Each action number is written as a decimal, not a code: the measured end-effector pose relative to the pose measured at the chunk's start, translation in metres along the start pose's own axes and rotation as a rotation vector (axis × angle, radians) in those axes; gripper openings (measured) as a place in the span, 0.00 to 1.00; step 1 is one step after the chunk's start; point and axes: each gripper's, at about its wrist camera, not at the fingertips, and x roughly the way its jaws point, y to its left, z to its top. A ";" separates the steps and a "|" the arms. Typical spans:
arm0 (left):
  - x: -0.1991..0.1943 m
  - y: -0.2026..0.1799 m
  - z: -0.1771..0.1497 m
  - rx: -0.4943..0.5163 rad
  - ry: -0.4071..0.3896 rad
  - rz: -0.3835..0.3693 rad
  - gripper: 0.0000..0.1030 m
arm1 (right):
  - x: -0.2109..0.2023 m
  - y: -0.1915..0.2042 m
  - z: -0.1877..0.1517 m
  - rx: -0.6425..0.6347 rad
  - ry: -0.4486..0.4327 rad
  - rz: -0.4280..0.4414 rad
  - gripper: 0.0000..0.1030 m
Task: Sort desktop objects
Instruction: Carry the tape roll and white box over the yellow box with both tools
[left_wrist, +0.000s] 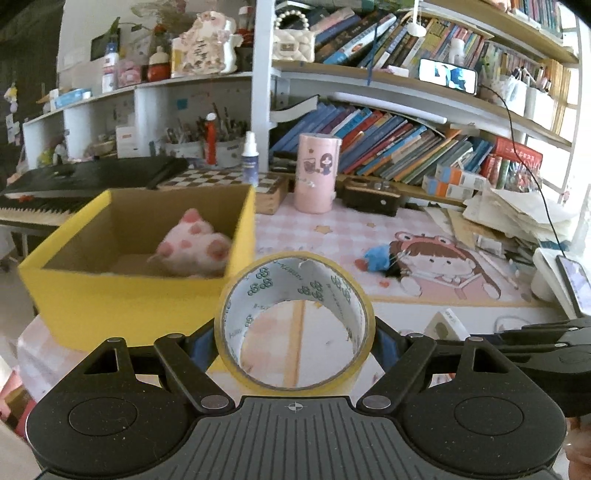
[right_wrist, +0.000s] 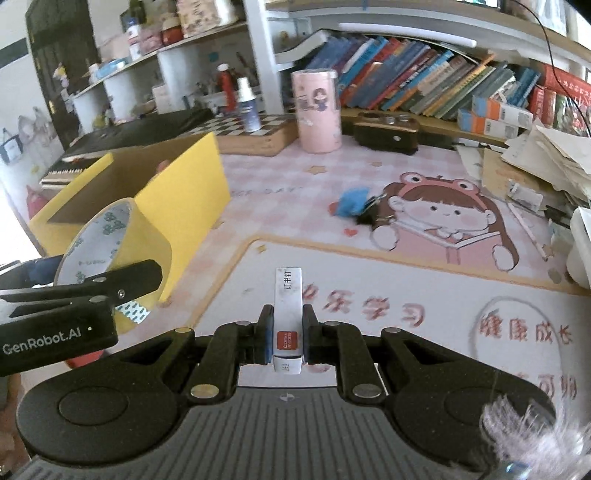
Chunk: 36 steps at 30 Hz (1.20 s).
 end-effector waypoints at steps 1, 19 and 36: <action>-0.004 0.004 -0.003 -0.002 0.004 0.001 0.81 | -0.002 0.006 -0.003 -0.002 0.003 0.002 0.13; -0.072 0.091 -0.045 -0.031 0.021 0.073 0.81 | -0.018 0.120 -0.045 -0.066 0.026 0.079 0.13; -0.092 0.138 -0.059 -0.085 0.014 0.114 0.81 | -0.015 0.178 -0.051 -0.136 0.030 0.128 0.13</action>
